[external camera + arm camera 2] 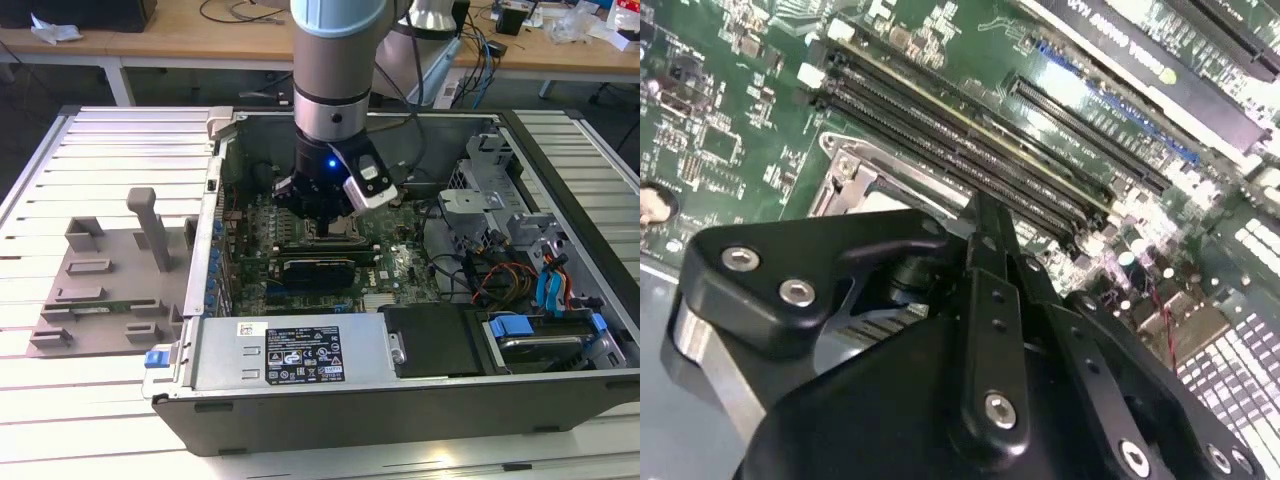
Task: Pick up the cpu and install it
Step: 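Install the second cpu locking lever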
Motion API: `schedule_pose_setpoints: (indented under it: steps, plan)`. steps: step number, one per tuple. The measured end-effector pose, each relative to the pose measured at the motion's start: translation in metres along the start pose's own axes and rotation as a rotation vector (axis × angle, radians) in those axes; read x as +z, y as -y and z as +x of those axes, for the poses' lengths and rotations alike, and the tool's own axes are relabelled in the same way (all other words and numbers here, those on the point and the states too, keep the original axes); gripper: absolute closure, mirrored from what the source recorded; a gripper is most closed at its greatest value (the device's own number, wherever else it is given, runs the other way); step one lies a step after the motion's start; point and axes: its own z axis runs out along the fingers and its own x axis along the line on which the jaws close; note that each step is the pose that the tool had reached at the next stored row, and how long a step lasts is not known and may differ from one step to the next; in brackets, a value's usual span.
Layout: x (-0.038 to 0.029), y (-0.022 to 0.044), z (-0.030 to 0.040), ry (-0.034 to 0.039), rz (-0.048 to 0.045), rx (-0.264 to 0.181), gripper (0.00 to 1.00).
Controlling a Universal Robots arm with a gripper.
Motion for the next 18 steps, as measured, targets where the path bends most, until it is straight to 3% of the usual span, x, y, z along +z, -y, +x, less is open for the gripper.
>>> schedule_pose_setpoints:
  steps: [4,7,15,18]
  plan:
    - [0.0134,-0.0040,0.0134,-0.0001,0.0001,0.000,0.89]
    - [0.0242,-0.0069,0.0179,0.0000,0.0000,0.000,0.89]
    - [0.0346,-0.0137,0.0254,0.0001,-0.0071,0.000,0.89]
    - [0.0340,-0.0146,0.0275,0.0024,-0.0079,-0.001,0.89]
